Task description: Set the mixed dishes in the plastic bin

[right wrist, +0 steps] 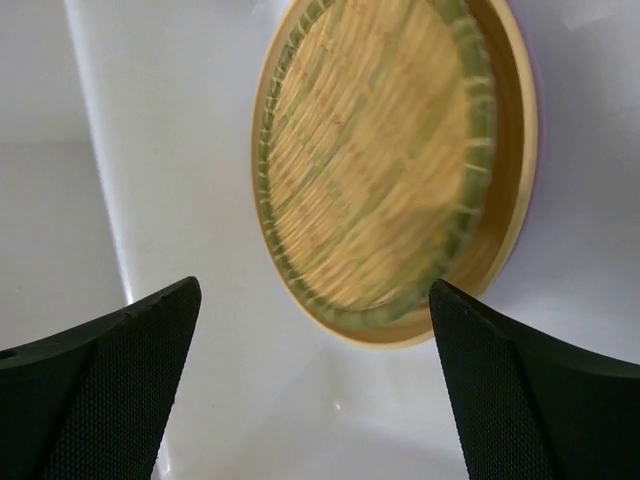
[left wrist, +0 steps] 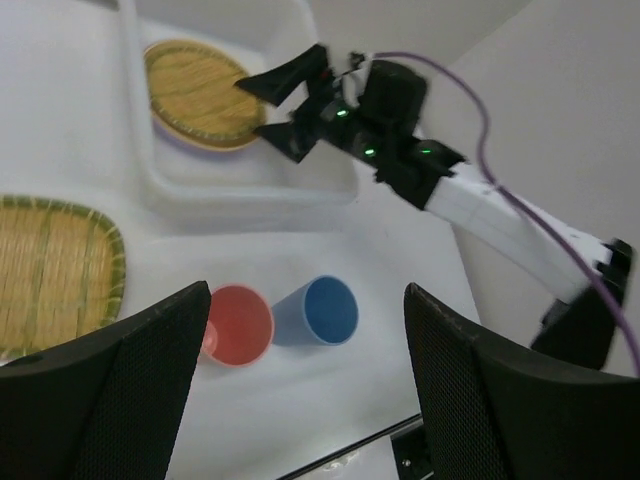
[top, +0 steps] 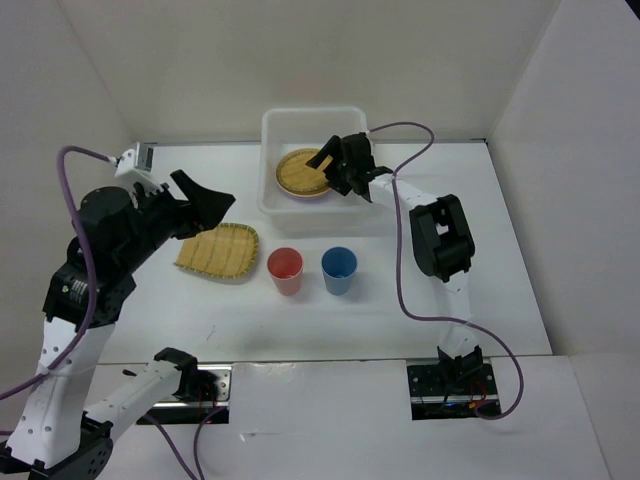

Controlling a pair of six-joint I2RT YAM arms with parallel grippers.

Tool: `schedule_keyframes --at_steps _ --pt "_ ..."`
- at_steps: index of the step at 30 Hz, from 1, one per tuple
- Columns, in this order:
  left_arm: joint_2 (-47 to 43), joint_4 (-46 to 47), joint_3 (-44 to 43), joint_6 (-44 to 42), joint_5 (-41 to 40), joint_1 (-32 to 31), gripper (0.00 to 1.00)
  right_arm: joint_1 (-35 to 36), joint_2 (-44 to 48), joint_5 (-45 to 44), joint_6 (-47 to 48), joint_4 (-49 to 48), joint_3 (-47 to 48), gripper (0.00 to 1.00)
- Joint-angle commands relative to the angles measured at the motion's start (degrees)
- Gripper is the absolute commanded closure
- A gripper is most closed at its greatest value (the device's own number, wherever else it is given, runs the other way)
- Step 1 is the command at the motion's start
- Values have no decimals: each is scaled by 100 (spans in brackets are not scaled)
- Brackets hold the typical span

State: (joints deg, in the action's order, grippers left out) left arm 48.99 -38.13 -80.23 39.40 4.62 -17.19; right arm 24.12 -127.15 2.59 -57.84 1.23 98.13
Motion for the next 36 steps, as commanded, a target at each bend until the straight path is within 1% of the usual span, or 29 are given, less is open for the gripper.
schedule_keyframes --at_steps 1,4,6,8,9,10,12,14,15,16,17,18,19,20,21,23,24,25,27,29,32,36 --pt "-135 280 436 420 -610 23 16 49 814 -110 423 26 207 0" --pt "-188 218 709 481 -840 23 16 102 1217 -170 607 78 154 0" --pt "-188 218 1209 770 -840 23 16 215 1455 -233 809 140 154 0" --pt "-241 392 1648 1016 -787 23 21 277 1833 -294 1046 297 268 0" --pt "-241 472 1885 1130 -700 92 24 338 1965 -355 1117 351 268 0" --pt "-241 560 2305 1358 -639 163 27 339 2097 -356 1187 351 338 0" --pt "-189 797 2668 1561 -454 347 33 401 2562 -356 1336 413 339 0" --pt "-188 1112 3143 1825 -157 523 50 461 3079 -303 1415 413 155 0" --pt "-136 1254 3336 1922 -68 706 64 462 3256 -303 1503 360 67 0" --pt "-136 1395 3547 2201 55 813 80 462 3441 -303 1504 308 -160 0" --pt "-136 1735 3958 2343 413 909 94 462 3773 -381 1582 307 -284 0" --pt "-83 1904 4153 2484 591 1006 96 462 3916 -434 1583 246 -390 0" --pt "-83 2028 4312 2746 706 1129 96 462 4057 -435 1679 246 -556 0" --pt "-83 2098 4427 2827 707 1130 92 462 4302 -496 1750 298 -645 0" --pt "-83 2099 4489 2880 628 1191 83 462 4417 -496 1750 298 -820 0" --pt "-170 2020 4551 2933 366 1270 71 462 4724 -444 1812 298 -988 0" --pt "-223 1968 4621 3012 303 1271 56 462 4822 -444 1812 298 -1154 0" --pt "-223 1967 4778 3082 302 1410 48 462 4901 -444 1812 229 -1234 0" --pt "-311 2020 4963 3258 302 1464 33 462 5016 -444 1865 141 -1444 0" --pt "-311 2020 5165 3372 302 1587 27 322 5016 -321 1865 140 -1445 0" --pt "-433 1968 5333 3609 92 1640 21 321 4963 -189 1812 140 -1568 0" --pt "-1057 1967 5763 4084 -172 1701 20 321 4911 -136 1759 17 -1639 0"
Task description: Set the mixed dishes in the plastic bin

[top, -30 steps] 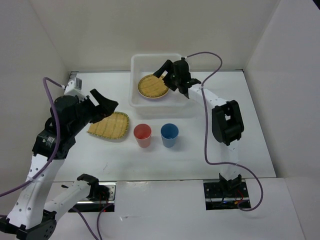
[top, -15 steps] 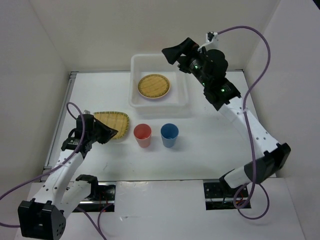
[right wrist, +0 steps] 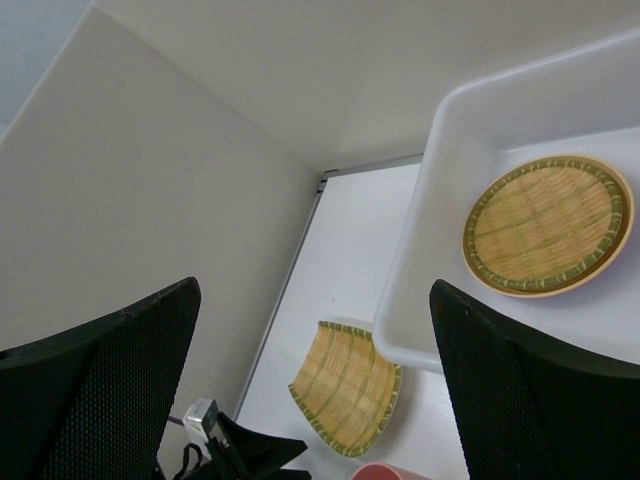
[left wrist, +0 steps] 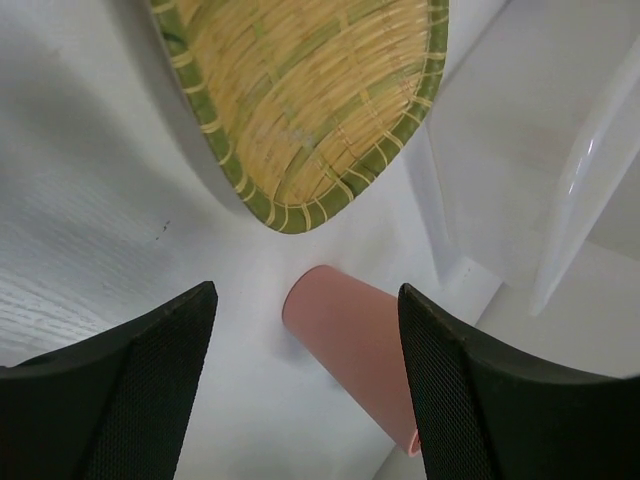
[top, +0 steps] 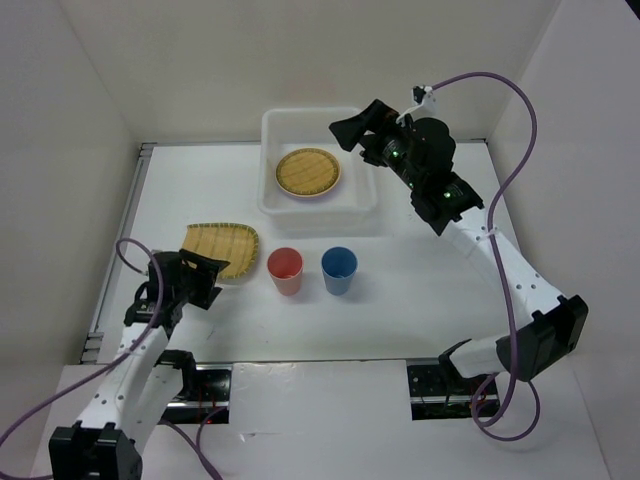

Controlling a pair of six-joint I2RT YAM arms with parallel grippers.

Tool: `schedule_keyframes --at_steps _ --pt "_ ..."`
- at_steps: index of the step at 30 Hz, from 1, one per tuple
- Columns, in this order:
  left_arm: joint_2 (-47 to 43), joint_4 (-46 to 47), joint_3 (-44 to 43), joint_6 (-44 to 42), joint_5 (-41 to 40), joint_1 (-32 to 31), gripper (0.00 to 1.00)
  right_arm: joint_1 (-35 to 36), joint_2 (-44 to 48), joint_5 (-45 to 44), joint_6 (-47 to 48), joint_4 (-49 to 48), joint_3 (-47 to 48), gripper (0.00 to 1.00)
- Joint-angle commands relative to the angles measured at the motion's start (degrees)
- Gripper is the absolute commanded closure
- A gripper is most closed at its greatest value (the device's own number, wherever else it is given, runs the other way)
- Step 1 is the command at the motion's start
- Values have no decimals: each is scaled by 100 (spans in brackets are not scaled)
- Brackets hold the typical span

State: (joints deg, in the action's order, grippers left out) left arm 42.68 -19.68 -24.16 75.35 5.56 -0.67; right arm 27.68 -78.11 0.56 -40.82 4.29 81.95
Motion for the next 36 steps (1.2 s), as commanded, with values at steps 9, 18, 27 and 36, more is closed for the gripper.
schedule_keyframes --at_steps 9,18,27,36 --pt "117 753 728 603 -556 155 20 -88 -117 182 4 -350 -74 0" --pt "1374 1555 439 472 -908 155 20 -88 -170 252 4 -350 -127 0" --pt "2728 2012 70 463 -899 207 39 -88 -170 252 4 -298 -74 0" --pt "2781 1959 17 682 -1083 207 84 -140 -117 304 -49 -245 -74 0"
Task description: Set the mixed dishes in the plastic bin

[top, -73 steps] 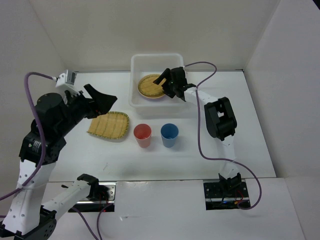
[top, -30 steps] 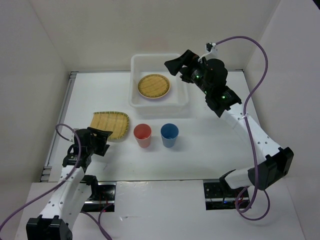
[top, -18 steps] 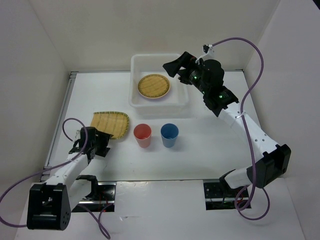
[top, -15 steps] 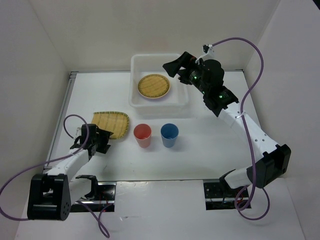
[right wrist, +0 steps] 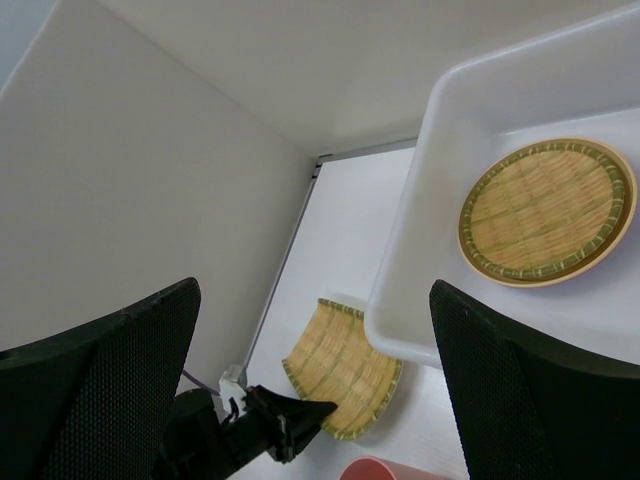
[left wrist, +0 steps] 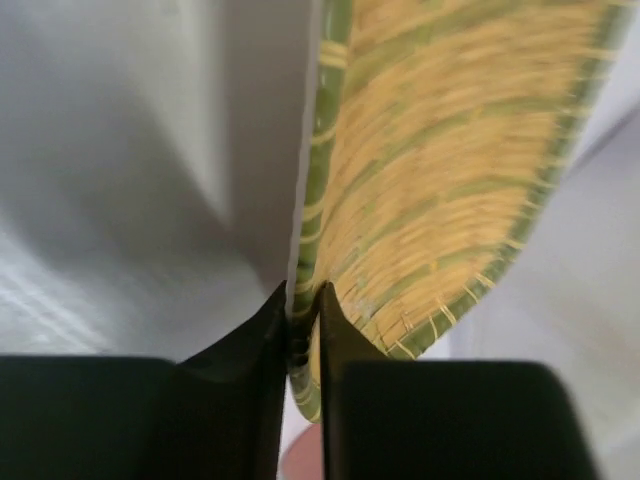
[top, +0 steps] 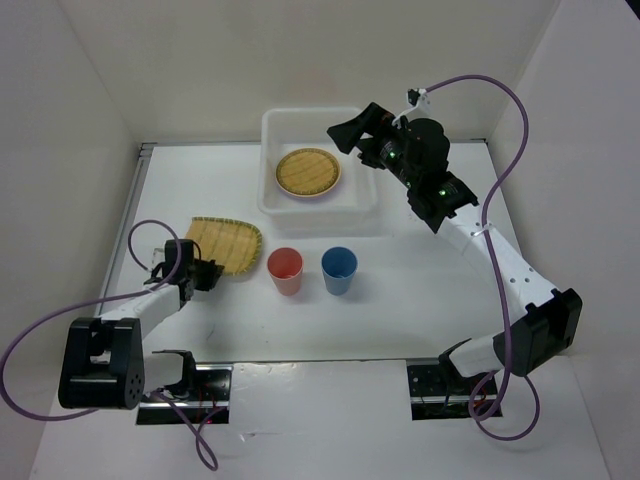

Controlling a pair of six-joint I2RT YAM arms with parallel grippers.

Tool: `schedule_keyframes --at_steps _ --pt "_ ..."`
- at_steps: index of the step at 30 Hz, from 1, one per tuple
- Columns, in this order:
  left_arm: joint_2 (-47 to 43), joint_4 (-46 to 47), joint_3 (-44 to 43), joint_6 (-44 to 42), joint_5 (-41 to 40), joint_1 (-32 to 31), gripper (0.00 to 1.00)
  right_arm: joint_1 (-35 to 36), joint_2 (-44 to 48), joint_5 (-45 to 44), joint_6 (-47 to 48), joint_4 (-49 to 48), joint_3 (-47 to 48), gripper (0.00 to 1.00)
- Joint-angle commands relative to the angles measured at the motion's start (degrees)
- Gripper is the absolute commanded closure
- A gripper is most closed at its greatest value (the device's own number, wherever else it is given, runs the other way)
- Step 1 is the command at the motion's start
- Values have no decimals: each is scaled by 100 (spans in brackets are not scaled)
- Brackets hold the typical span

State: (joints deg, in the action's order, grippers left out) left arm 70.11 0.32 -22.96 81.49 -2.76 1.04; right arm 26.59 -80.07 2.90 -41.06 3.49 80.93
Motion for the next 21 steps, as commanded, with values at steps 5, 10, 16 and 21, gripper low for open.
schedule_keyframes --at_steps 5,10,16,21 --pt "-364 -251 -51 183 -356 37 100 -31 27 71 -25 -164 29 0" --pt "-1314 -882 -191 183 -724 37 100 -31 27 71 -25 -164 29 0" --pt "-2552 -1596 -770 -72 -1147 151 100 -31 27 176 -78 -164 29 0" --pt "-2924 -1850 -1227 -379 -1200 265 100 -31 141 176 -78 -164 -24 0"
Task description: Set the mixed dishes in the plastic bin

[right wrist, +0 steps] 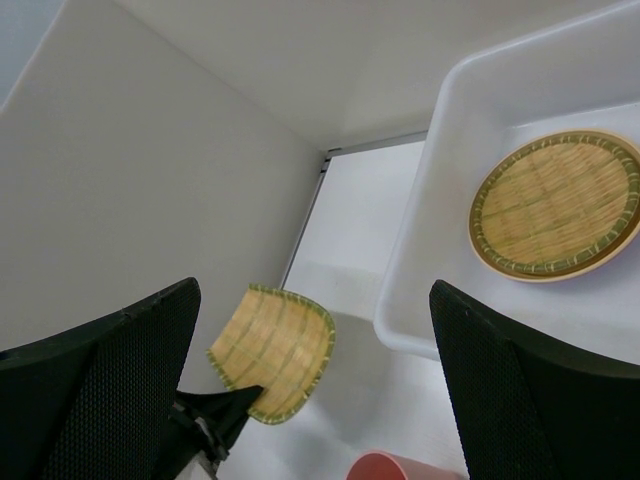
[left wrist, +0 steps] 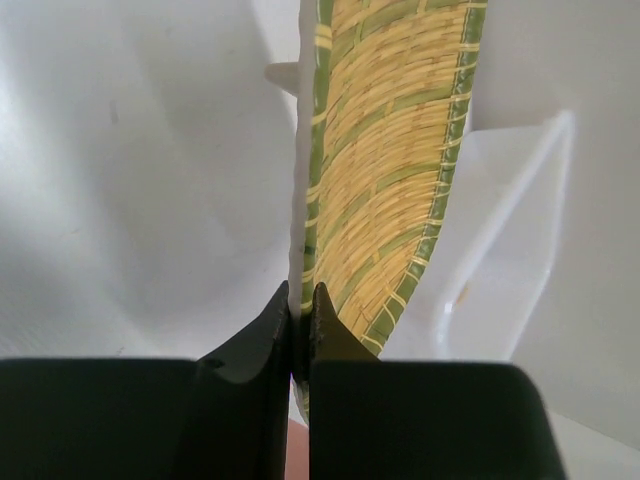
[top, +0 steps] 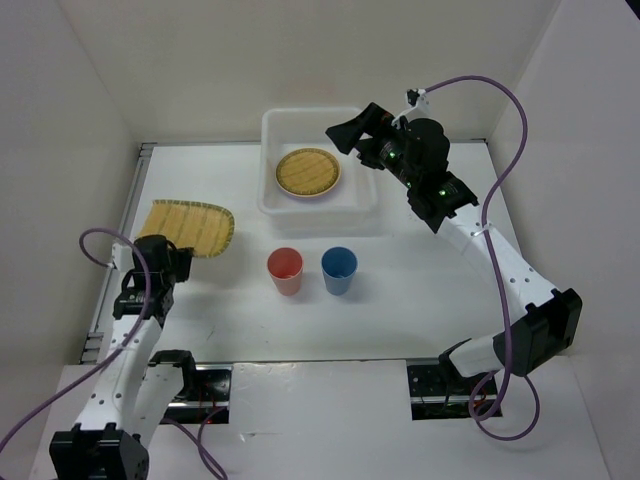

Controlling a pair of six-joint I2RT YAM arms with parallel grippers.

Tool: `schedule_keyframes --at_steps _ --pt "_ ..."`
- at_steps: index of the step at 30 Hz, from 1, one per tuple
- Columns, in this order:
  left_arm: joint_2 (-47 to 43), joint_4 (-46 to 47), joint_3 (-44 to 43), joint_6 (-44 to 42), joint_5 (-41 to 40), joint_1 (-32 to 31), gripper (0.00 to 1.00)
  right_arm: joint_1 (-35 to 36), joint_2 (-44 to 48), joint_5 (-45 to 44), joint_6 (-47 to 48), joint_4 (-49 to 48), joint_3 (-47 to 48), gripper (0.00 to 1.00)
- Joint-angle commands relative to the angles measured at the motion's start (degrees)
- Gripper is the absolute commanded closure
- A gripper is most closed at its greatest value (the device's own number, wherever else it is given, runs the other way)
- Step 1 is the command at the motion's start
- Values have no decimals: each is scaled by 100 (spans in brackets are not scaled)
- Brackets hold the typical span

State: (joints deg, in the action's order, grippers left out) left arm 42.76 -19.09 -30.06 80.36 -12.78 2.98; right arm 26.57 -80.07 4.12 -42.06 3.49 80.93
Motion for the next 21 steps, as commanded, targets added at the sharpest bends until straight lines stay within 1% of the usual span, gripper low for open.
schedule_keyframes --at_steps 1,3,5,8,9,10,11,12,13,14,16,17,19,20,21 --pt "-242 90 -631 -266 -199 71 100 -29 141 54 23 -164 -85 0" --pt "-242 151 -1018 -494 -199 71 100 -29 272 2 23 -111 -147 0" --pt "-242 439 -1290 -757 -121 71 100 -29 386 -103 23 -111 -322 0" --pt "283 905 -1949 -1204 388 71 100 -29 913 -472 -109 -453 -910 0" --pt "694 1012 -2142 -1337 781 71 100 -29 1176 -613 -109 -515 -1034 0" --pt "933 1091 -2518 -1443 977 71 100 -29 1256 -666 -109 -516 -1113 0" --pt "1162 1248 -2670 -1592 1161 71 100 -81 1318 -667 -109 -455 -1114 0" --pt "1590 1381 -2784 -1663 1537 71 100 -82 1371 -667 -109 -384 -1114 0" --pt "1812 1434 -2907 -1664 1672 19 100 -82 1372 -719 -109 -297 -1114 0" --pt "2241 1565 -3152 -1803 1804 -52 100 -82 1450 -781 -109 -226 -1114 0" --pt "2691 1627 -3461 -1944 2155 -131 100 -82 1696 -894 -109 -226 -1333 0" --pt "3137 1628 -3802 -2023 2270 -227 100 -82 1810 -895 -109 -226 -1421 0" --pt "3553 1689 -4137 -2225 2507 -368 100 -82 2108 -1062 -179 -226 -1676 0" --pt "3955 1689 -4505 -2357 2560 -499 100 -82 2214 -1062 -232 -226 -1807 0" --pt "4142 1689 -4700 -2428 2622 -579 100 -134 2363 -1115 -232 -226 -1808 0"
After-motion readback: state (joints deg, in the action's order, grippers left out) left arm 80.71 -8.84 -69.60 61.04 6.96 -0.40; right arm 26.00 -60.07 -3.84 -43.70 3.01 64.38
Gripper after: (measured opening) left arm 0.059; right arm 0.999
